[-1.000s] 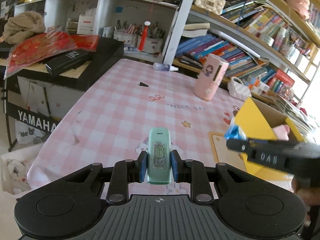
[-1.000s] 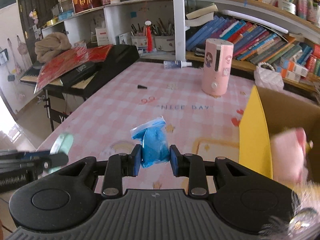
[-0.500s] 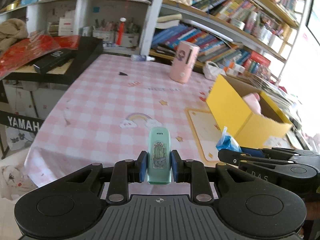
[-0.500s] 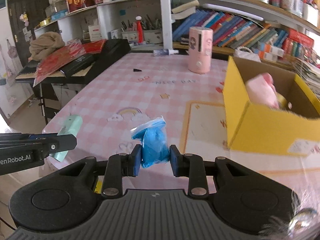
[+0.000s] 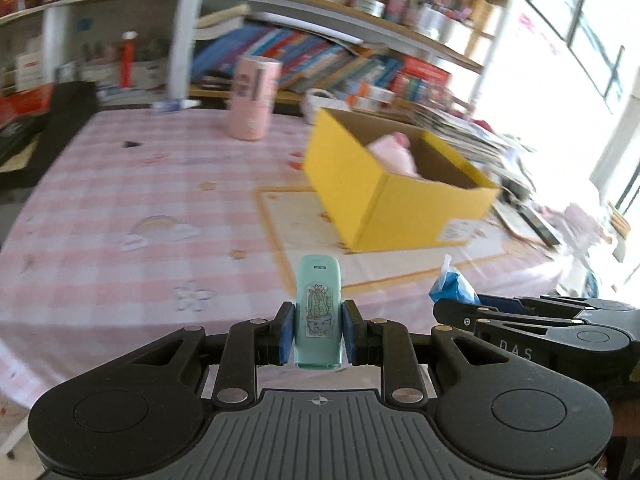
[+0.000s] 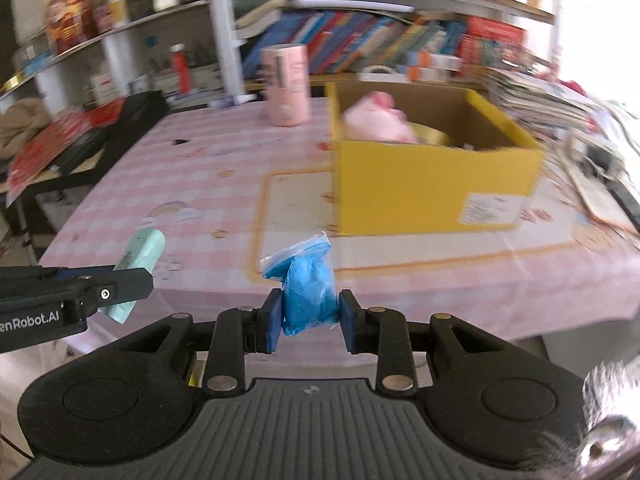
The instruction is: Organize objects
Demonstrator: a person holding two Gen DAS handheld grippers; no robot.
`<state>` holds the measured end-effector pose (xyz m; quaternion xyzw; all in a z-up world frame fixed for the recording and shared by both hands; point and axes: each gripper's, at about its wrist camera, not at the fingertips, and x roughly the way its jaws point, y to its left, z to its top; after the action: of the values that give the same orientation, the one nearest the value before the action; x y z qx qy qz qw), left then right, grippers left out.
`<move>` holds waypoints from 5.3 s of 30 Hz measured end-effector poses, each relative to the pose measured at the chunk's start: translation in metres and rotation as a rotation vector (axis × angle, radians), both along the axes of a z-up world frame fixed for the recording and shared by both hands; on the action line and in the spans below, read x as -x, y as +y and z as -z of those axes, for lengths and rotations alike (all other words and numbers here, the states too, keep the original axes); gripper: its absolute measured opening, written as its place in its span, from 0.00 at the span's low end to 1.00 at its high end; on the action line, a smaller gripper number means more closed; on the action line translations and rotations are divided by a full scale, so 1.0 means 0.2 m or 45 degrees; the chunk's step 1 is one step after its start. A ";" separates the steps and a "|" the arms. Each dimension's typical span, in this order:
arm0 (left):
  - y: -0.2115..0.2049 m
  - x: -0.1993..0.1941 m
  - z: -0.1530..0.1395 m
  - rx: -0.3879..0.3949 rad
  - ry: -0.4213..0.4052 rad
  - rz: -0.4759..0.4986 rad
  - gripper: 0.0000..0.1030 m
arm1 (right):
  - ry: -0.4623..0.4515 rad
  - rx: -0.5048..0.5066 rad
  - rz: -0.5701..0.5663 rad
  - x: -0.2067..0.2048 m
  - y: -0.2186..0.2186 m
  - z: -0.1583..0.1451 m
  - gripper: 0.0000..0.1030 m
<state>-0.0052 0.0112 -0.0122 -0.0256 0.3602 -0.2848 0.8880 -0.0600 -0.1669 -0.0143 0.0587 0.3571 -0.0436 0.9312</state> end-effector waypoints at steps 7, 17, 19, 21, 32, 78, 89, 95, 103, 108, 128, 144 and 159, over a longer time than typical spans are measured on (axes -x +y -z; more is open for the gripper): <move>-0.18 0.03 0.00 -0.003 0.004 0.129 0.22 | 0.009 -0.001 0.140 0.11 -0.16 0.01 0.27; -0.41 0.01 0.00 -0.006 0.016 0.206 0.22 | 0.029 -0.003 0.232 0.15 -0.37 0.01 0.27; -0.46 0.00 0.00 -0.009 0.015 0.208 0.22 | 0.031 -0.008 0.241 0.14 -0.41 0.01 0.27; -0.49 -0.01 0.00 -0.012 0.016 0.204 0.22 | 0.035 -0.010 0.237 0.13 -0.46 0.01 0.27; -0.75 -0.11 -0.08 0.003 -0.096 0.178 0.22 | -0.018 0.010 0.194 -0.03 -0.71 -0.02 0.27; -1.31 -0.58 -0.15 -0.097 -0.232 -0.080 0.50 | -0.080 0.209 -0.236 -0.88 -1.13 0.05 0.44; -0.92 -0.30 -0.30 -0.089 -0.414 -0.378 0.91 | -0.265 0.128 -0.064 -0.65 -1.03 -0.13 0.73; -0.67 -0.16 -0.23 -0.139 -0.349 -0.558 0.95 | -0.295 0.108 -0.025 -0.49 -0.83 -0.15 0.93; -0.48 0.03 -0.17 -0.179 -0.296 -0.642 0.98 | -0.211 0.138 -0.054 -0.30 -0.56 -0.08 0.96; -0.42 0.11 -0.15 -0.188 -0.272 -0.635 0.98 | -0.152 0.140 -0.065 -0.20 -0.42 -0.04 0.96; -0.42 0.12 -0.11 -0.197 -0.212 -0.486 0.99 | -0.116 0.145 -0.051 -0.06 -0.25 -0.02 0.98; -0.42 0.14 -0.11 -0.193 -0.183 -0.498 1.00 | -0.117 0.150 -0.031 -0.04 -0.25 -0.02 0.99; -0.43 0.15 -0.12 -0.192 -0.174 -0.484 1.00 | -0.117 0.150 -0.030 -0.03 -0.25 -0.02 0.99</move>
<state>-0.0350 -0.0747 0.0114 -0.0073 0.3080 -0.0855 0.9475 -0.0541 -0.2173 -0.0103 0.0016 0.3114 -0.0506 0.9489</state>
